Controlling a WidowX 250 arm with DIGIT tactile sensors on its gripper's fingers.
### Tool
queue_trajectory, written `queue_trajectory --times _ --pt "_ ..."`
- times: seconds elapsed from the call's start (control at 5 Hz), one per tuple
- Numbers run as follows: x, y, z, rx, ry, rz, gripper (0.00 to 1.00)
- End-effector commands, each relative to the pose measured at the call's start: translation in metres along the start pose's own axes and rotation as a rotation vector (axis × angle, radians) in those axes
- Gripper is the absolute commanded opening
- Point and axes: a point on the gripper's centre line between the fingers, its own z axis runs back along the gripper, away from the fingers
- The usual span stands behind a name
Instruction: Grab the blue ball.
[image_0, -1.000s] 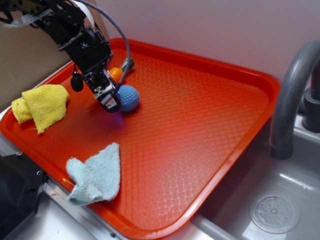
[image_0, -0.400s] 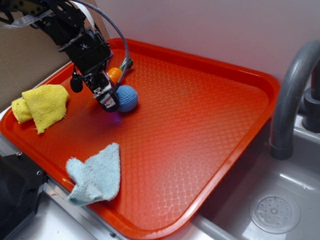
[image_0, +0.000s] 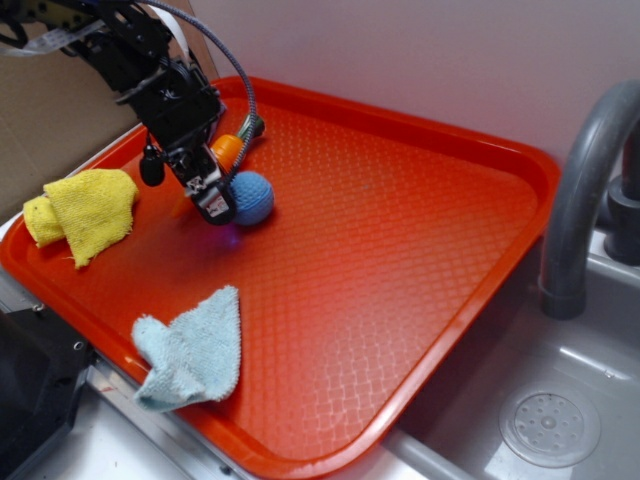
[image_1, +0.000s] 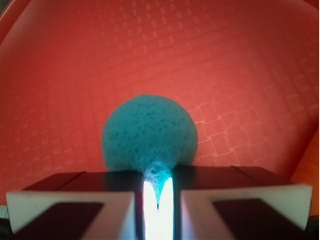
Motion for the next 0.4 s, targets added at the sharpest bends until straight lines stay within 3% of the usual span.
queue_trajectory --times 0.0,0.2 --pt "0.017 -0.015 0.047 0.14 0.031 0.093 0.0" --pt "0.026 -0.027 0.091 0.163 0.046 0.198 0.0"
